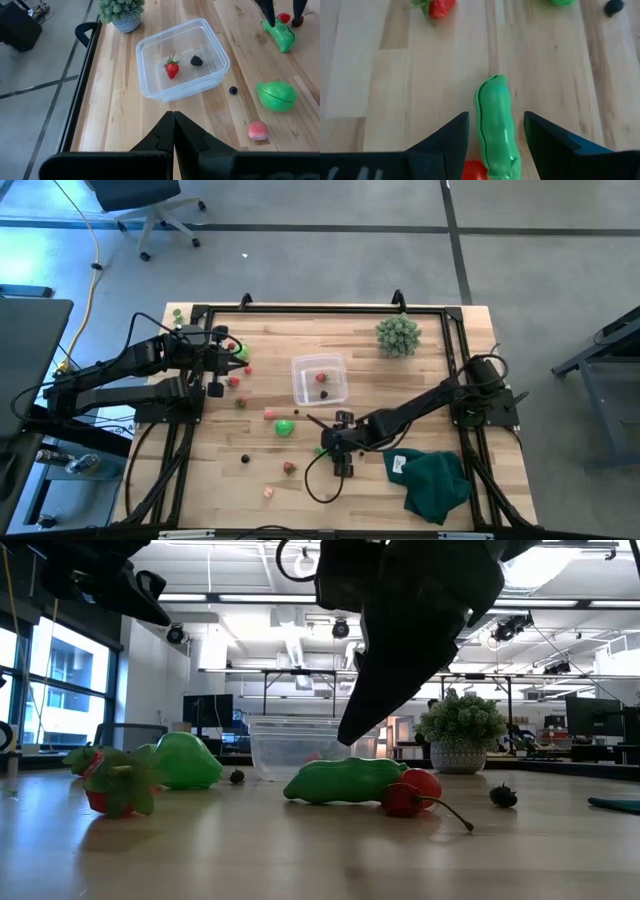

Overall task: Pick and placing Produce into tupperware
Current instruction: Put the green pea pod into the transparent bin

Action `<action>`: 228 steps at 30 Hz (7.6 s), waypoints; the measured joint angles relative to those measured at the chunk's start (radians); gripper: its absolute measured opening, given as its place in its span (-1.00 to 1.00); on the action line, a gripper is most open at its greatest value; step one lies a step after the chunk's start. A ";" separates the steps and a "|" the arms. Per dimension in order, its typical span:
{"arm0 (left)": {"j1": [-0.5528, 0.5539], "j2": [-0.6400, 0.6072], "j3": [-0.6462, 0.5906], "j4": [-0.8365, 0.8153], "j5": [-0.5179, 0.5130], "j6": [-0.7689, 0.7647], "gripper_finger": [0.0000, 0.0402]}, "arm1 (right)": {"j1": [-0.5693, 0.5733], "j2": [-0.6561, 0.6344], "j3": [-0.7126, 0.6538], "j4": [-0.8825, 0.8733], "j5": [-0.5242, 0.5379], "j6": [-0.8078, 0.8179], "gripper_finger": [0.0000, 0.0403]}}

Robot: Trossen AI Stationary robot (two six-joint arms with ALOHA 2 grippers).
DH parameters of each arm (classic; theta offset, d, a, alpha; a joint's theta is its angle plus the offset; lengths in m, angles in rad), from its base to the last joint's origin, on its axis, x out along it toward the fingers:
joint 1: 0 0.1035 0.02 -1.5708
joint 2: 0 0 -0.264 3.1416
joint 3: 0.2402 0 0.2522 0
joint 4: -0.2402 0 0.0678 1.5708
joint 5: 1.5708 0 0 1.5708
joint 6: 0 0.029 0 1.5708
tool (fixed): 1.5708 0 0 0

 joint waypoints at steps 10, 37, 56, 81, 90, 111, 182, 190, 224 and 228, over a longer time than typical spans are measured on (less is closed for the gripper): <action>0.000 0.000 0.000 0.000 0.000 0.000 -1.00 | 0.000 0.007 0.000 0.002 -0.012 -0.003 -0.10; 0.000 0.000 0.000 0.000 0.000 0.000 -1.00 | 0.000 0.071 0.000 0.011 -0.052 -0.004 -0.10; 0.000 0.000 0.000 0.000 0.000 0.000 -1.00 | -0.001 0.072 0.000 0.016 -0.034 -0.012 0.19; 0.000 0.000 0.000 0.000 0.000 0.000 -1.00 | -0.001 0.073 0.000 -0.025 -0.003 -0.026 0.19; 0.000 0.000 0.000 0.000 0.000 0.000 -1.00 | -0.001 0.073 0.000 -0.035 -0.008 -0.023 0.19; 0.000 0.000 0.000 0.000 0.000 0.000 -1.00 | -0.002 0.073 0.000 -0.029 -0.029 -0.029 -0.26; 0.000 0.000 0.000 0.000 0.000 0.000 -1.00 | -0.028 0.141 0.123 -0.119 -0.026 -0.048 0.07; 0.000 0.000 0.000 0.000 0.000 0.000 -1.00 | -0.027 0.149 0.122 -0.122 0.001 0.000 0.07; 0.000 0.000 0.000 0.000 0.000 0.000 -1.00 | -0.027 0.149 0.123 -0.126 0.004 0.016 -0.36; 0.000 0.000 0.000 0.000 0.000 0.000 -1.00 | -0.027 0.150 0.123 -0.126 0.004 0.016 -0.36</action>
